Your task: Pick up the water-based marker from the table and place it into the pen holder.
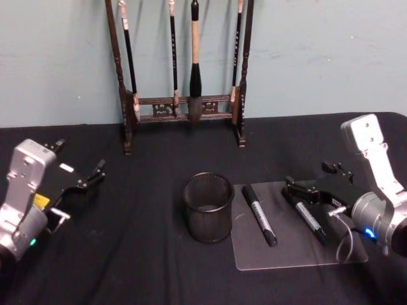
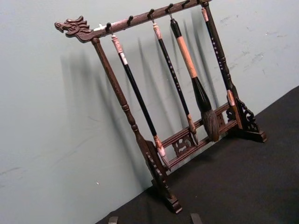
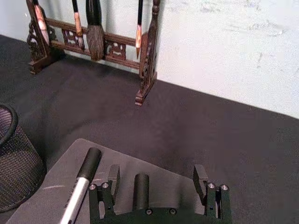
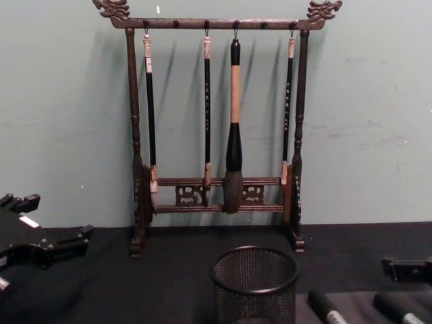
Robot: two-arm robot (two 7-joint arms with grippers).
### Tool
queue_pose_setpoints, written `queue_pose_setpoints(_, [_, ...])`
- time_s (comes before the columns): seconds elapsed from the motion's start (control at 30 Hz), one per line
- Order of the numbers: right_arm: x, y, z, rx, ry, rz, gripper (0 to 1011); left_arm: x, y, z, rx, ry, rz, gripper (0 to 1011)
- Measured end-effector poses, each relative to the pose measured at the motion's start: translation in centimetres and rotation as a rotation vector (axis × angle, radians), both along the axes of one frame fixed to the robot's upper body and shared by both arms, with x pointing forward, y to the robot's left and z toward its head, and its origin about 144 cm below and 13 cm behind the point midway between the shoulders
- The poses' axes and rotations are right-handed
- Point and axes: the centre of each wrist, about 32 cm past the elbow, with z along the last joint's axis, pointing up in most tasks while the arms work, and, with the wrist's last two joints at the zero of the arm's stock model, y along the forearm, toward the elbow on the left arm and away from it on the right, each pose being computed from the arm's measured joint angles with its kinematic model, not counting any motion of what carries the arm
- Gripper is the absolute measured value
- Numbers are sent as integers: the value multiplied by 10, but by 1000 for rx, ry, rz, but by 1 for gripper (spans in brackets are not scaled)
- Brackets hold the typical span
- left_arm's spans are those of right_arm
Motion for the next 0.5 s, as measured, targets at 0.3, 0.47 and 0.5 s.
queue_pose_setpoints(0.3, [8,5,0,-5,51,-5,1002,0,0,0,0,0,0,1001])
queue_pose_setpoints(0.47, [11,8,-2,-6,76,-4,1002,0,0,0,0,0,0,1001])
queue_pose_setpoints(0.5, [12,8,-2,-6,80,-4,1002,0,0,0,0,0,0,1001])
